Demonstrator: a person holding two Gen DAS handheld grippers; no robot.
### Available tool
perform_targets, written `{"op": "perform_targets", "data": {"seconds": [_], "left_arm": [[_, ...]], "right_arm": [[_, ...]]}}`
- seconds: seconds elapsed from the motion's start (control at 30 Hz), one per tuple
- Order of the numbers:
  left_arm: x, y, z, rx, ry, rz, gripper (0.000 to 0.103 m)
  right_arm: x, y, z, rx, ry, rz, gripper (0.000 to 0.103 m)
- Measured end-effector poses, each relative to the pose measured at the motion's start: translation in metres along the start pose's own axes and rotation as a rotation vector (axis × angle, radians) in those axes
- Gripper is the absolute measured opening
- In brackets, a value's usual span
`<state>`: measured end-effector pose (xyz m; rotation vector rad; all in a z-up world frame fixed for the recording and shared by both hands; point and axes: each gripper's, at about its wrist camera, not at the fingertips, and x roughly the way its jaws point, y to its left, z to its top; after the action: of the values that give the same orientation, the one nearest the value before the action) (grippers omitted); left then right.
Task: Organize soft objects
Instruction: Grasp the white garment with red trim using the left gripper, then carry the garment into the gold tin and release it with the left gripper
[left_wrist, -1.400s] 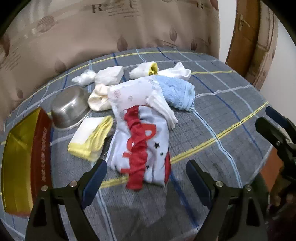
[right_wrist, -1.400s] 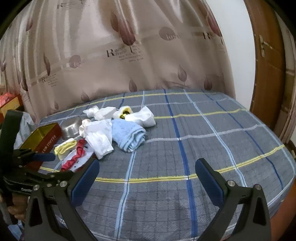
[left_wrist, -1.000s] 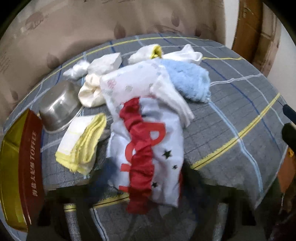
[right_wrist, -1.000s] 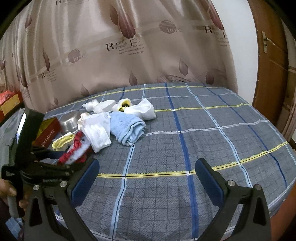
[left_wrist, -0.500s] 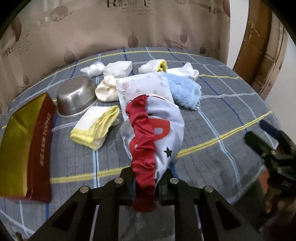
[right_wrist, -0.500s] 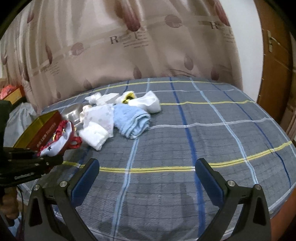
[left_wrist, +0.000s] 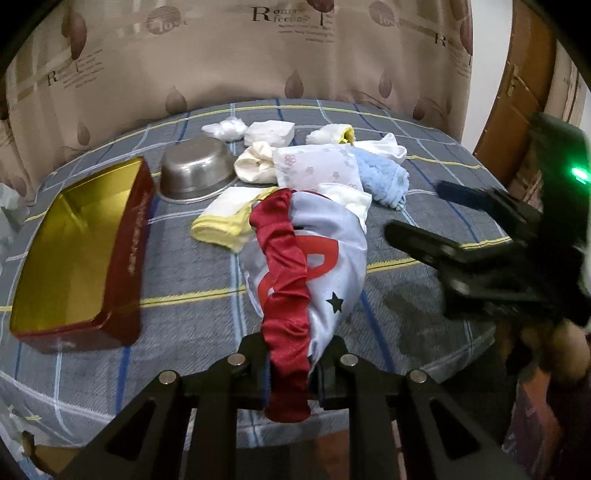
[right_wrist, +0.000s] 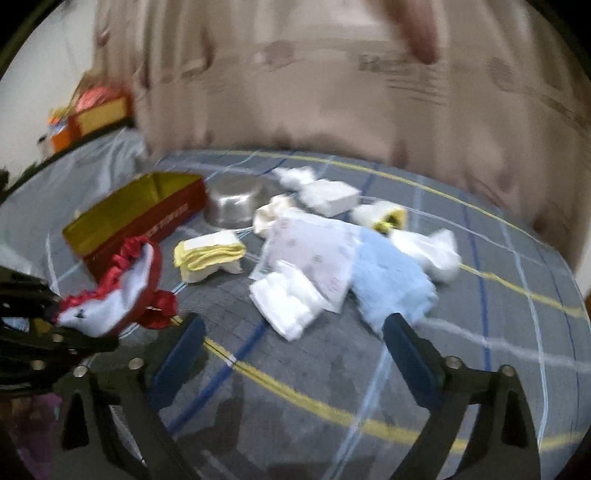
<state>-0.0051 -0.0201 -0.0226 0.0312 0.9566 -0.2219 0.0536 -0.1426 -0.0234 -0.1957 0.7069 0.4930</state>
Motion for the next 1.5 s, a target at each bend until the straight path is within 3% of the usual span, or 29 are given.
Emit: {"op": "perform_targets", "data": {"seconds": [0.07, 0.17, 0.4, 0.43, 0.47, 0.53, 0.73, 1.1, 1.43, 1.5], "left_arm": [[-0.005, 0.005, -0.001, -0.014, -0.003, -0.004, 0.018], [-0.010, 0.010, -0.003, -0.027, -0.001, -0.017, 0.018], [-0.016, 0.017, 0.000, -0.051, -0.004, -0.034, 0.018], [-0.018, 0.019, 0.002, -0.052, -0.007, -0.037, 0.018], [-0.021, 0.021, 0.004, -0.053, -0.011, -0.036, 0.018], [-0.028, 0.025, 0.009, -0.054, -0.024, -0.020, 0.018], [-0.051, 0.052, 0.031, -0.072, -0.072, 0.069, 0.019], [-0.034, 0.134, 0.066, -0.120, -0.044, 0.267, 0.020], [0.008, 0.207, 0.077, -0.173, 0.046, 0.354, 0.020], [0.017, 0.215, 0.078, -0.179, 0.065, 0.370, 0.025]], "right_arm": [[0.011, -0.003, 0.004, -0.019, 0.032, 0.016, 0.083], [0.030, -0.011, 0.009, -0.022, 0.089, 0.072, 0.083], [0.060, -0.011, 0.016, -0.090, 0.161, 0.057, 0.082], [0.064, -0.008, 0.016, -0.101, 0.175, 0.061, 0.073], [0.067, -0.006, 0.015, -0.108, 0.187, 0.063, 0.056], [0.073, -0.003, 0.011, -0.107, 0.218, 0.066, 0.039], [0.074, 0.002, 0.007, -0.091, 0.212, 0.088, 0.020], [0.066, 0.011, 0.001, -0.059, 0.182, 0.104, 0.014], [0.059, 0.011, 0.001, -0.012, 0.167, 0.115, 0.014], [0.057, 0.012, 0.002, -0.006, 0.164, 0.117, 0.014]]}}
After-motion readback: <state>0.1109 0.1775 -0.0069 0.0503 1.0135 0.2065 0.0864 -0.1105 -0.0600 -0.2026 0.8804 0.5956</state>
